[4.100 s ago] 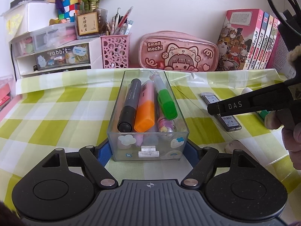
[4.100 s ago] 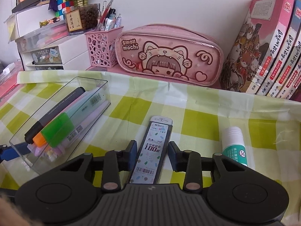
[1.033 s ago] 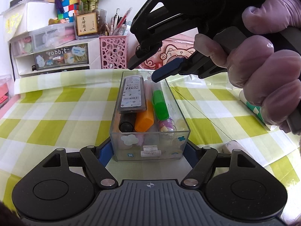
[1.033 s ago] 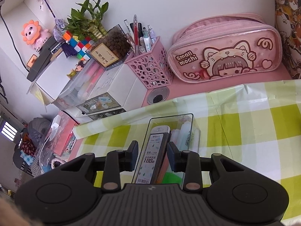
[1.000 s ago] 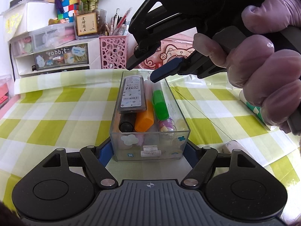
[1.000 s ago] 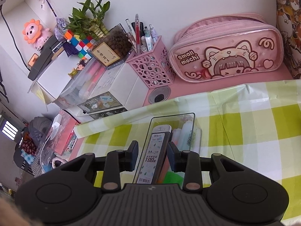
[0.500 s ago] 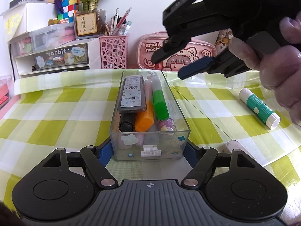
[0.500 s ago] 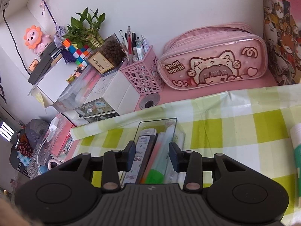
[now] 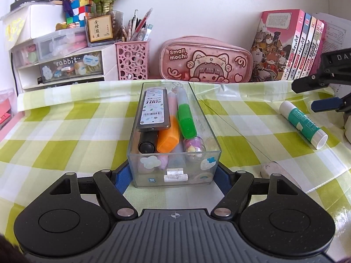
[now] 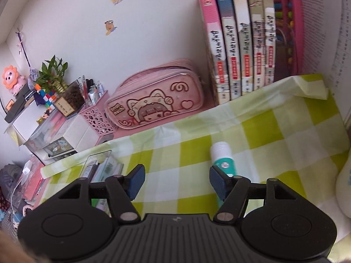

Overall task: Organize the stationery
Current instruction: 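Move the right tool to the white-and-green glue stick, then grasp the glue stick with the right gripper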

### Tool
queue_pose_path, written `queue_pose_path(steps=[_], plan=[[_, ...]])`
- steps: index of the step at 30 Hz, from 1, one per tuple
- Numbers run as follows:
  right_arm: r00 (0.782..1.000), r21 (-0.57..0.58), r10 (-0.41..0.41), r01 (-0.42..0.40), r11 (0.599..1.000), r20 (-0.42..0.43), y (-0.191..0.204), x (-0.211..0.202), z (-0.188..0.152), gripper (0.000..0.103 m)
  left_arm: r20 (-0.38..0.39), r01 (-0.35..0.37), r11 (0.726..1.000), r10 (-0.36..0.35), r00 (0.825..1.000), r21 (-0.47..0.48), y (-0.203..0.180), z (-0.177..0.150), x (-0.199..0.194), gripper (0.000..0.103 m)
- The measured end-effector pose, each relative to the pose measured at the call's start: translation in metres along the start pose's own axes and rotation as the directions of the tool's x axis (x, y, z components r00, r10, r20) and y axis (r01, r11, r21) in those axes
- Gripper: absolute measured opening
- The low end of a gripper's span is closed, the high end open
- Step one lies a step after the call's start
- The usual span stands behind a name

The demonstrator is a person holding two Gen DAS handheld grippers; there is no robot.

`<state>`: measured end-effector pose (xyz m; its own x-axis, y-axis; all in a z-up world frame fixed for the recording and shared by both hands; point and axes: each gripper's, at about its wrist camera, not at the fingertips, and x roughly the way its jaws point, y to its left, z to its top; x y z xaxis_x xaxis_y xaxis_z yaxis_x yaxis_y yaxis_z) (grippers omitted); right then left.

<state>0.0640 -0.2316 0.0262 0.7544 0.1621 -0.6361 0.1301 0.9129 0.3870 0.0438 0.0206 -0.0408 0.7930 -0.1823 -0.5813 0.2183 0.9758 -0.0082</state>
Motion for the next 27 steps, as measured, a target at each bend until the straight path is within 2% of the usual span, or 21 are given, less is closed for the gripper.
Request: queue_pose_path(steps=[4, 9, 11, 13, 16, 20, 27], plan=[[0.997, -0.038, -0.079, 0.080, 0.996, 0.007, -0.010, 0.001, -0.007, 0.079, -0.001, -0.002, 1.000, 0.002, 1.000, 0.005, -0.001, 0.000, 0.000, 0.074], [0.991, -0.058, -0.129, 0.128, 0.990, -0.016, -0.018, 0.012, -0.014, 0.077, -0.001, -0.002, 1.000, 0.002, 1.000, 0.005, -0.001, 0.000, 0.000, 0.075], [0.990, -0.077, -0.135, 0.132, 0.988, -0.029, -0.018, 0.018, -0.015, 0.068, -0.002, 0.000, 1.000, 0.000, 1.000, 0.006, -0.001, 0.000, 0.000, 0.075], [0.989, -0.065, -0.139, 0.136, 0.989, -0.046, -0.019, 0.025, -0.017, 0.054, -0.002, 0.000, 1.000, 0.000, 1.000, 0.006, -0.001, 0.000, 0.000, 0.075], [0.990, -0.069, -0.134, 0.131, 0.989, -0.050, -0.018, 0.028, -0.020, 0.044, -0.002, -0.003, 1.000, 0.003, 1.000, 0.008, -0.001, 0.000, 0.000, 0.075], [0.990, -0.052, -0.134, 0.132, 0.990, -0.040, -0.016, 0.026, -0.024, 0.044, -0.002, 0.003, 1.000, -0.003, 1.000, 0.008, 0.000, 0.000, 0.000, 0.075], [0.992, -0.042, -0.098, 0.095, 0.995, -0.075, 0.006, 0.025, -0.032, 0.044, -0.001, 0.000, 1.000, 0.000, 1.000, 0.009, -0.001, -0.001, -0.001, 0.075]])
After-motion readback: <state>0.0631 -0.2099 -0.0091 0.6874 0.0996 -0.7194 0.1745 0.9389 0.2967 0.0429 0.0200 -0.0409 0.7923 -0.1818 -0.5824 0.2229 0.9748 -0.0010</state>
